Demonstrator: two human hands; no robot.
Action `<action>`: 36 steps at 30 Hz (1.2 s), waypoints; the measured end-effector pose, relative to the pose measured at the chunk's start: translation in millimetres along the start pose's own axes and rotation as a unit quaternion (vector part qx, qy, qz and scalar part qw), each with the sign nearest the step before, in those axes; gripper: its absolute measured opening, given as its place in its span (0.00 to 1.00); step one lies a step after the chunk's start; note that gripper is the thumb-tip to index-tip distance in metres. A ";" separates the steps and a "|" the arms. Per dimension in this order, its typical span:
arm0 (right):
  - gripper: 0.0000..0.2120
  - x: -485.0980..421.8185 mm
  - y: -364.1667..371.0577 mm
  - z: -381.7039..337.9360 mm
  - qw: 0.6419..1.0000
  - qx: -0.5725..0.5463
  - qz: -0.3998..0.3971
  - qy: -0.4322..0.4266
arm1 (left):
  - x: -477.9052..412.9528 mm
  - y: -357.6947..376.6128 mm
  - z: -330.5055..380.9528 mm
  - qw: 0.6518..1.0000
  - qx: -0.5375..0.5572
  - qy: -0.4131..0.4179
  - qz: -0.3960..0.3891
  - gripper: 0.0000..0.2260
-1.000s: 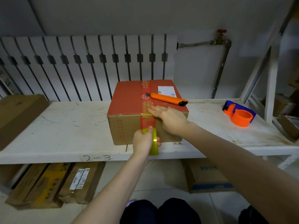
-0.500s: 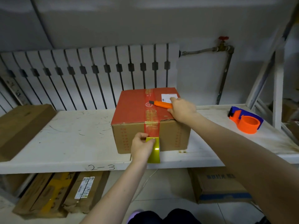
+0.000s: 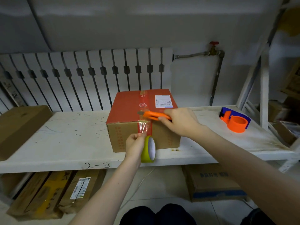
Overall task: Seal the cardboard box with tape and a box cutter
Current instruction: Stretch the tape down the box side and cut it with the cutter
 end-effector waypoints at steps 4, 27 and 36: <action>0.18 14.9 -6.6 -4.3 0.995 0.086 -0.039 -0.013 | 2.3 2.9 1.6 1.000 -0.022 0.002 0.017 0.07; 0.17 25.4 -28.4 16.5 0.987 0.157 -0.013 0.015 | -9.4 -8.8 12.6 0.992 -0.121 0.020 0.008 0.13; 0.13 -30.0 10.9 2.7 0.987 0.102 0.010 0.120 | -14.4 -15.0 11.5 0.993 -0.118 0.020 -0.009 0.10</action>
Point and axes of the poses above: each hand's wrist, its own x-axis away from the middle knuckle, its own y-axis out of the palm, z = x × y, the point moved 1 cm from there along -x, towards the middle knuckle, and after that the axes turned 9 degrees about -z, right-handed, at the moved point
